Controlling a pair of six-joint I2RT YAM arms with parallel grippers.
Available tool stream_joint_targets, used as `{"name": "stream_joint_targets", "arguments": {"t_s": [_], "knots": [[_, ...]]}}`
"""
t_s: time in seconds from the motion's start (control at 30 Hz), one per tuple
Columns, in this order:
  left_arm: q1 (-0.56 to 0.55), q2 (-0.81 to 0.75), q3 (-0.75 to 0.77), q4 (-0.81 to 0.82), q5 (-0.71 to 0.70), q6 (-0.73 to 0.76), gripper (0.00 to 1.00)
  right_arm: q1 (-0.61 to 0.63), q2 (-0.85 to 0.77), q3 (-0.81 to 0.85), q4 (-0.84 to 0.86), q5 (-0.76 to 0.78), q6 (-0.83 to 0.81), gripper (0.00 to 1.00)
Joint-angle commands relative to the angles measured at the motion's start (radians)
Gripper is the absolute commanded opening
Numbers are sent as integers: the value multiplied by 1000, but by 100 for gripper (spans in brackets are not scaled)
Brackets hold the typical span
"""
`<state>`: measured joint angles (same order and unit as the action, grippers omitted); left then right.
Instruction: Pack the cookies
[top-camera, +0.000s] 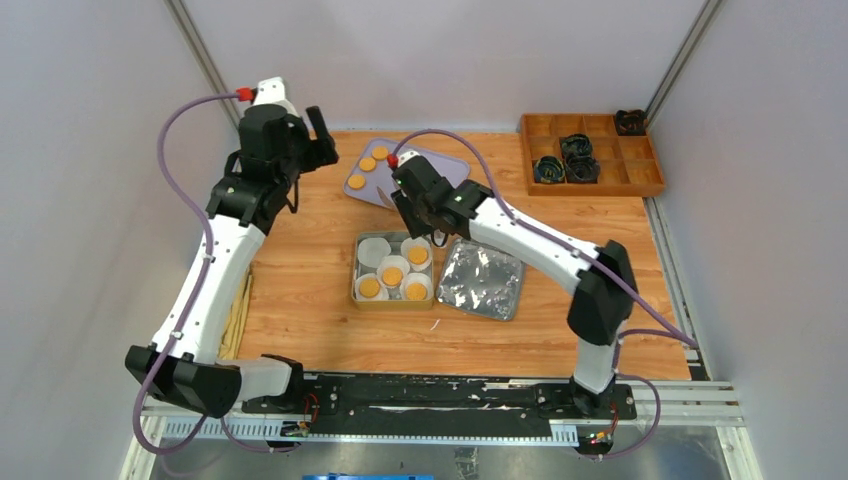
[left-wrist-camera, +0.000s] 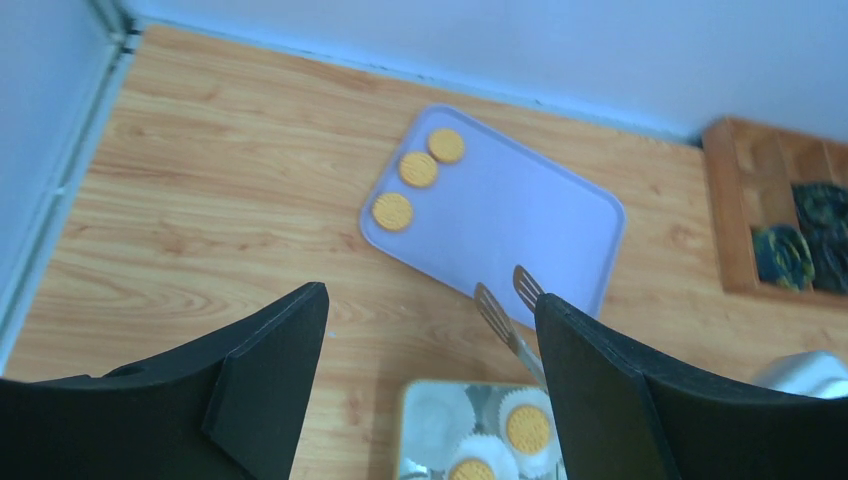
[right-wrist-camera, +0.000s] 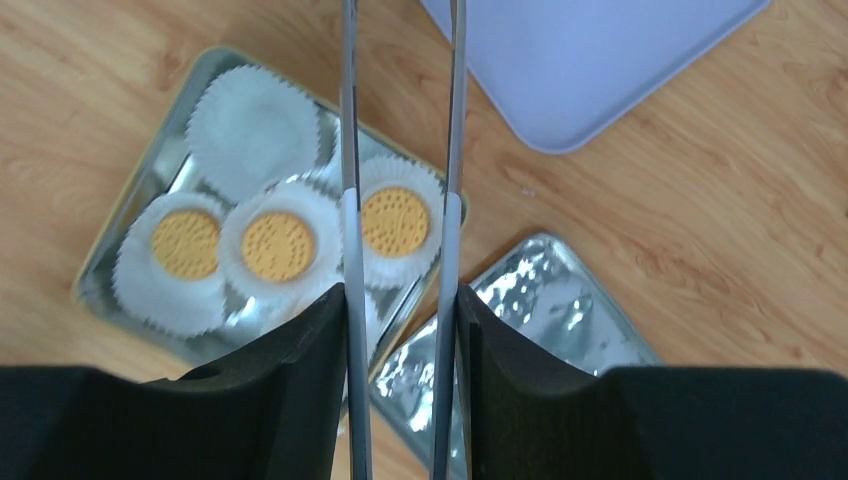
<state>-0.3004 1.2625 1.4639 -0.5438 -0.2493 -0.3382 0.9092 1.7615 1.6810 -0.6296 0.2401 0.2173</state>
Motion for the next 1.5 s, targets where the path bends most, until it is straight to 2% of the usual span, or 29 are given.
{"name": "stream_joint_targets", "arguments": {"t_s": [0.0, 0.23, 0.33, 0.53, 0.83, 1.03, 1.13, 1.33, 1.47], "knots": [[123, 11, 35, -13, 55, -88, 82, -62, 152, 101, 89, -12, -53, 44], [155, 4, 33, -7, 86, -72, 82, -98, 409, 374, 84, -75, -103, 45], [156, 4, 26, -7, 78, -62, 82, -114, 464, 436, 80, -114, -100, 45], [162, 13, 24, -8, 77, -56, 82, -127, 508, 467, 71, -222, -66, 46], [166, 14, 8, 2, 94, -56, 82, -126, 601, 539, 65, -203, -53, 55], [168, 13, 2, 3, 99, -48, 82, -126, 656, 578, 50, -197, -44, 54], [170, 16, -2, 4, 100, -44, 82, -126, 671, 590, 51, -200, -40, 49], [172, 18, -8, 10, 108, -44, 82, -127, 630, 542, 88, -211, -48, 19], [171, 22, -9, 13, 119, -49, 82, -128, 555, 490, 108, -219, -46, 9]]}}
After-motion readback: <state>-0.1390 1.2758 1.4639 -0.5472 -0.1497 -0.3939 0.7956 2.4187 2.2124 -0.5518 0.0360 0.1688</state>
